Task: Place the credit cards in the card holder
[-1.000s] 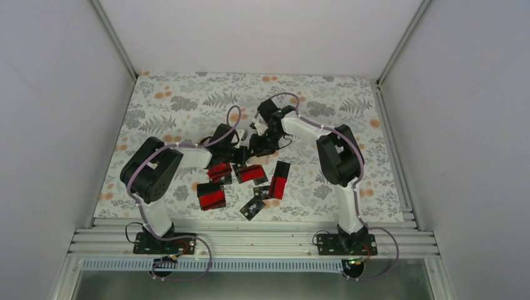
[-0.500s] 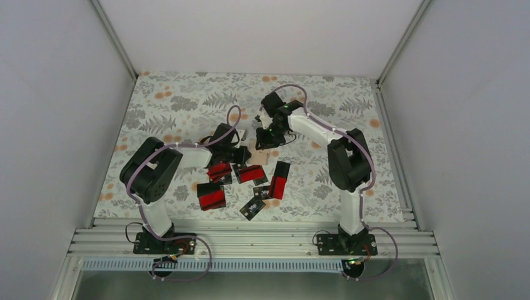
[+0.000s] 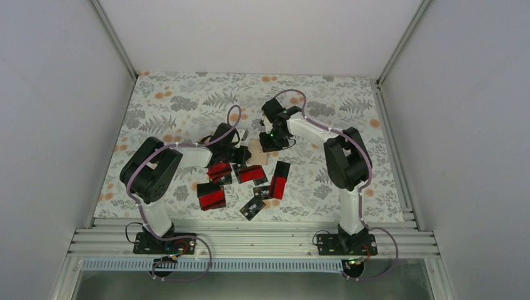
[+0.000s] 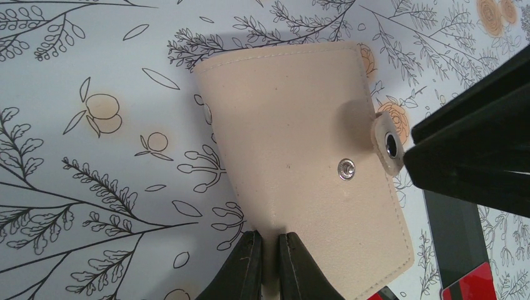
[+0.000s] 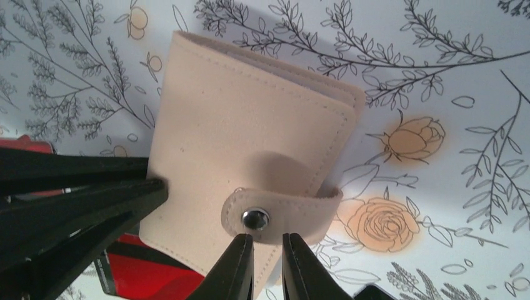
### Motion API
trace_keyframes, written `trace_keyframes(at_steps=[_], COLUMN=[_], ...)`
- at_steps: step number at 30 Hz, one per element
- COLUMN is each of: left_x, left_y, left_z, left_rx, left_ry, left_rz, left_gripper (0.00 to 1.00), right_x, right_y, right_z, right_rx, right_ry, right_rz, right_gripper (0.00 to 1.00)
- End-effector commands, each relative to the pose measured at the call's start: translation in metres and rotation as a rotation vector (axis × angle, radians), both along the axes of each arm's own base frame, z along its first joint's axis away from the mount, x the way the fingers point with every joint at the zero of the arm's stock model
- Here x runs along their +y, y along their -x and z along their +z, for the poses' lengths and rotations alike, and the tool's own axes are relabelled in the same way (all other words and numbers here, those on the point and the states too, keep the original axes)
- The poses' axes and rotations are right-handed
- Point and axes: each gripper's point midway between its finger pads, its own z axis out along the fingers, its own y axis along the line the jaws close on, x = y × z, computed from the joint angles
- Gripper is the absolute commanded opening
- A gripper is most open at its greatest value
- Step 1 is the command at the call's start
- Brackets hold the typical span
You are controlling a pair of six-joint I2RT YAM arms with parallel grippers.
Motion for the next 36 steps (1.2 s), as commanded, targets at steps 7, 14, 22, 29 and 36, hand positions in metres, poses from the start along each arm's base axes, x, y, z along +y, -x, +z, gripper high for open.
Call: trace_keyframes(at_steps=[7, 14, 22, 29, 36], left_x=[0.002, 0.002, 0.001, 0.001, 0.000], left_y=[0.005, 0.005, 0.004, 0.004, 0.005], left_z=[0.000, -0.002, -0.001, -0.002, -0.004], left_rx=[0.001, 0.003, 0.003, 0.005, 0.010], left_ry=[-0.034, -0.034, -0.033, -0.034, -0.034], left_rz=[-0.017, -0.019, -0.019, -0.019, -0.024], left_gripper=[0.07, 0.07, 0.07, 0.07, 0.07], right_x=[0.008, 0.008, 0.012, 0.018, 0.028], right_y=[-0.018, -0.011, -0.004, -0.002, -0.001], right_z=[-0.010, -0.024, -0.026, -0.026, -0.016], right_rx=[-0.019, 0.032, 0.061, 0.078, 0.089], right_ry=[-0.068, -0.085, -0.123, -0.159, -0.219], right_rz=[-0.045, -0.036, -0.029, -0.027, -0.017], right_gripper=[0.15, 0.14, 0.13, 0.11, 0.10])
